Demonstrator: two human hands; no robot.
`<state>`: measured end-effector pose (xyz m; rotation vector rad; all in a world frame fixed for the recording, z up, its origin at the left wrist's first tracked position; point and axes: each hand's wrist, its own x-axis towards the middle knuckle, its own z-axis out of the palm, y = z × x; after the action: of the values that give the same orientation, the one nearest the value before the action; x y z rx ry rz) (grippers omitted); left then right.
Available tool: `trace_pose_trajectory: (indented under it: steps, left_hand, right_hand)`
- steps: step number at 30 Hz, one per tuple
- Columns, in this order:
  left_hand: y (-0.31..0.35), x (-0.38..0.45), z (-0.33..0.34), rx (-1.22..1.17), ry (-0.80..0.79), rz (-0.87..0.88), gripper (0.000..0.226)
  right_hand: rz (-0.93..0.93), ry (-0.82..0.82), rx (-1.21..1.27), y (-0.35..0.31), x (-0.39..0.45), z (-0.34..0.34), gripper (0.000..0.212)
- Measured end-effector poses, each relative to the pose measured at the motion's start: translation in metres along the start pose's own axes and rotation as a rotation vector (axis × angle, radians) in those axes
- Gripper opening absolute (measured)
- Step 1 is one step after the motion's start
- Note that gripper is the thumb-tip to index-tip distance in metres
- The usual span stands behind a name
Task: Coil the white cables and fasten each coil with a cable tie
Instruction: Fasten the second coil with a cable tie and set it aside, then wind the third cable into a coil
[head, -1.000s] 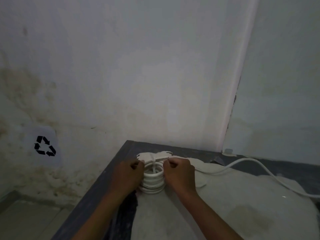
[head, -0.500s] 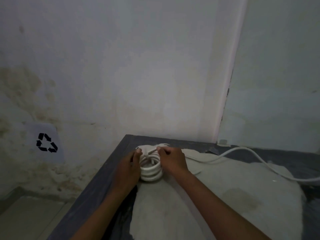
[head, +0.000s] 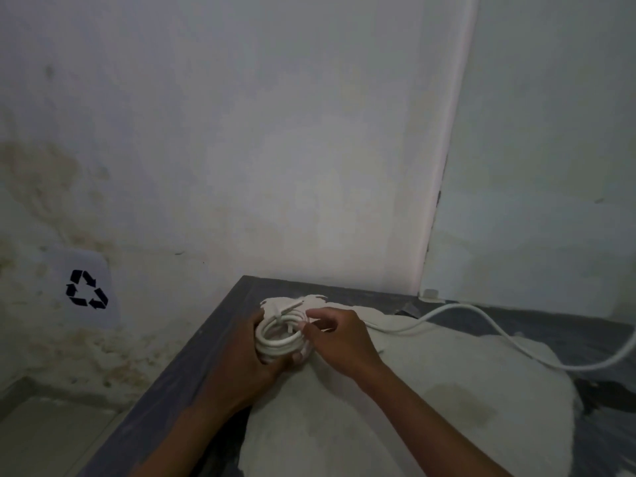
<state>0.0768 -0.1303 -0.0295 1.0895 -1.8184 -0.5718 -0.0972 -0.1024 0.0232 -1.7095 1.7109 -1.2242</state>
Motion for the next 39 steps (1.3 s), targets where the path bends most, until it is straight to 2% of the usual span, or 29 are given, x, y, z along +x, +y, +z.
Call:
trace_pose_trajectory:
  steps: [4, 6, 8, 11, 13, 16, 18, 21, 25, 26, 28, 30, 32, 35, 36, 39]
  left_hand:
    - [0.001, 0.005, 0.001, -0.112, 0.106, -0.074, 0.086]
    - [0.001, 0.012, -0.001, -0.113, 0.113, -0.072, 0.08]
    - [0.002, 0.013, -0.002, -0.08, 0.072, -0.056, 0.078]
    - [-0.001, 0.008, 0.002, -0.004, 0.055, -0.048, 0.095]
    - [0.004, 0.005, 0.004, 0.015, 0.072, -0.007, 0.09]
    - [0.013, 0.005, 0.006, 0.048, 0.129, 0.066, 0.084]
    - [0.017, 0.006, 0.006, 0.069, 0.149, 0.094, 0.083]
    - [0.027, 0.004, 0.005, 0.107, 0.183, 0.143, 0.077]
    - [0.059, -0.006, 0.003, 0.057, 0.294, 0.234, 0.044]
    - [0.068, -0.009, 0.007, 0.024, 0.283, 0.224, 0.04]
    - [0.083, -0.016, 0.022, -0.052, 0.207, 0.125, 0.047]
    - [0.095, -0.022, 0.04, -0.085, 0.113, -0.053, 0.063]
    - [0.11, -0.027, 0.053, -0.134, -0.033, -0.203, 0.067]
    - [0.14, -0.035, 0.07, -0.247, -0.272, -0.115, 0.029]
    - [0.152, -0.038, 0.074, -0.295, -0.3, -0.055, 0.025]
    - [0.177, -0.042, 0.085, -0.412, -0.324, 0.021, 0.035]
  right_hand:
    - [0.005, 0.039, 0.058, 0.0, 0.006, -0.001, 0.024]
    - [0.022, 0.038, 0.06, 0.0, 0.012, -0.003, 0.024]
    - [0.014, 0.055, -0.017, 0.004, 0.015, -0.006, 0.024]
    - [0.007, 0.17, -0.207, 0.018, 0.019, -0.012, 0.028]
    - [0.051, 0.201, -0.376, 0.03, 0.025, -0.023, 0.034]
    - [0.116, 0.014, -0.668, 0.047, 0.038, -0.04, 0.051]
    - [0.133, -0.074, -0.806, 0.054, 0.038, -0.046, 0.045]
    - [0.108, -0.023, -0.781, 0.059, 0.033, -0.054, 0.03]
    - [0.019, -0.111, -0.807, 0.052, 0.016, -0.061, 0.04]
    - [-0.022, -0.094, -0.797, 0.049, 0.011, -0.063, 0.041]
    - [-0.08, -0.015, -0.749, 0.04, 0.0, -0.075, 0.044]
    - [-0.099, 0.082, -0.672, 0.029, -0.01, -0.092, 0.044]
    - [-0.121, 0.15, -0.647, 0.017, -0.021, -0.109, 0.042]
    - [-0.139, 0.201, -0.665, 0.012, -0.039, -0.125, 0.042]
    - [-0.136, 0.218, -0.662, 0.013, -0.045, -0.129, 0.042]
    - [-0.135, 0.282, -0.66, 0.016, -0.059, -0.145, 0.037]
